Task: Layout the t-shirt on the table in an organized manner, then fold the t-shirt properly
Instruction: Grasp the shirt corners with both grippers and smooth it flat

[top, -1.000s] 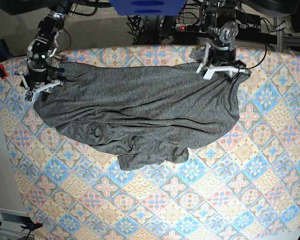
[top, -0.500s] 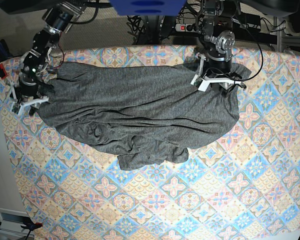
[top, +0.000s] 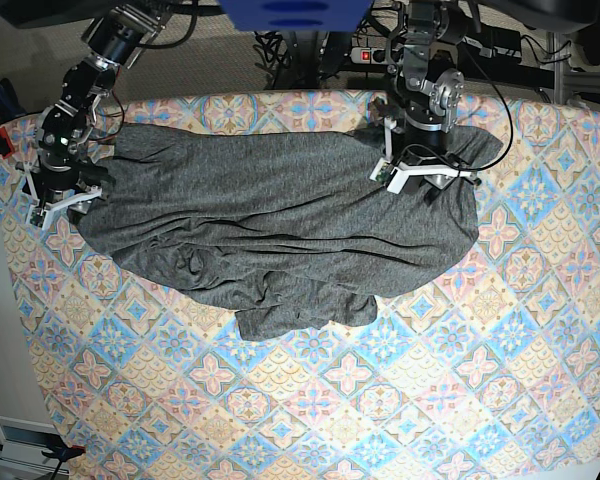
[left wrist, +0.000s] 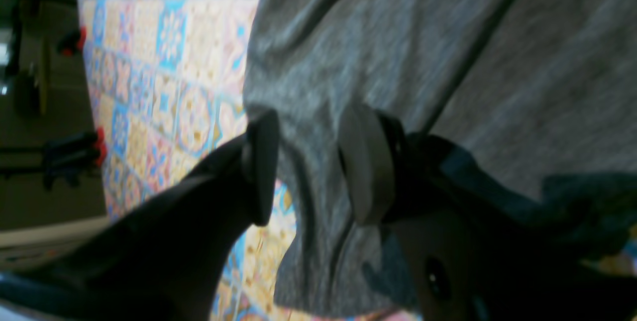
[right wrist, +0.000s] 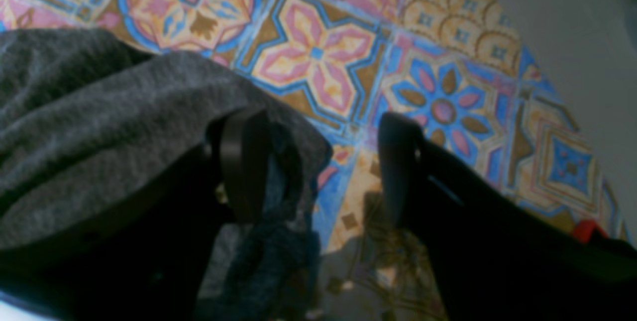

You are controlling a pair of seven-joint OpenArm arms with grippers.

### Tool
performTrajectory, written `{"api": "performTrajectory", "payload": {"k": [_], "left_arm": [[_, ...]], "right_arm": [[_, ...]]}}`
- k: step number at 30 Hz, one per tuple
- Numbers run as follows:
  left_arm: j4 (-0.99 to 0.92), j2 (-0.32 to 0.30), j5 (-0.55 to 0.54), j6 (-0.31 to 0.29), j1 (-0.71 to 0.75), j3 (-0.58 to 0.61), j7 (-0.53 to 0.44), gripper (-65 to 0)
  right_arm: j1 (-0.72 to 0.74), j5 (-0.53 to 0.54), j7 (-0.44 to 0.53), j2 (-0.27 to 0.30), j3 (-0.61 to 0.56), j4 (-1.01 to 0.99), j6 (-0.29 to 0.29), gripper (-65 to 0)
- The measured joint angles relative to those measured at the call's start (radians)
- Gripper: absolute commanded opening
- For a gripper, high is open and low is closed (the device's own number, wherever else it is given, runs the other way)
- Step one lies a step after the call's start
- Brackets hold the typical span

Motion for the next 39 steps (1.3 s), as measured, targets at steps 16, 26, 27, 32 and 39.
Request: {"api": "performTrajectory", "payload": {"k": [16, 26, 27, 32, 39], "left_arm": [[0.0, 0.0, 0.01, 0.003, -0.001, -0.005, 0.006, -41.4], [0.0, 0.0, 0.006, 0.003, 0.001, -0.004, 0.008, -41.4], [0.0, 0.0, 0.006, 0.003, 0.0, -0.004, 0.008, -41.4], [0.0, 0.0, 0.007, 0.003, 0.001, -0.004, 0.008, -41.4], [0.0, 0.0, 0.007, 0.003, 0.0, -0.004, 0.008, -41.4]], "right_arm": [[-0.003, -0.005, -0.004, -0.009, 0.074, -0.052, 0.108, -31.2], [0.001, 0.0, 0.001, 0.0, 0.074, 0.08, 0.105, -31.2], [0.001, 0.0, -0.003, 0.0, 0.074, 0.076, 0.106, -31.2], [0.0, -0.001, -0.005, 0.0, 0.074, 0.073, 0.143, -31.2], [-0.003, 0.066, -0.103, 0.0, 0.075, 0.072, 0.181, -31.2]]}}
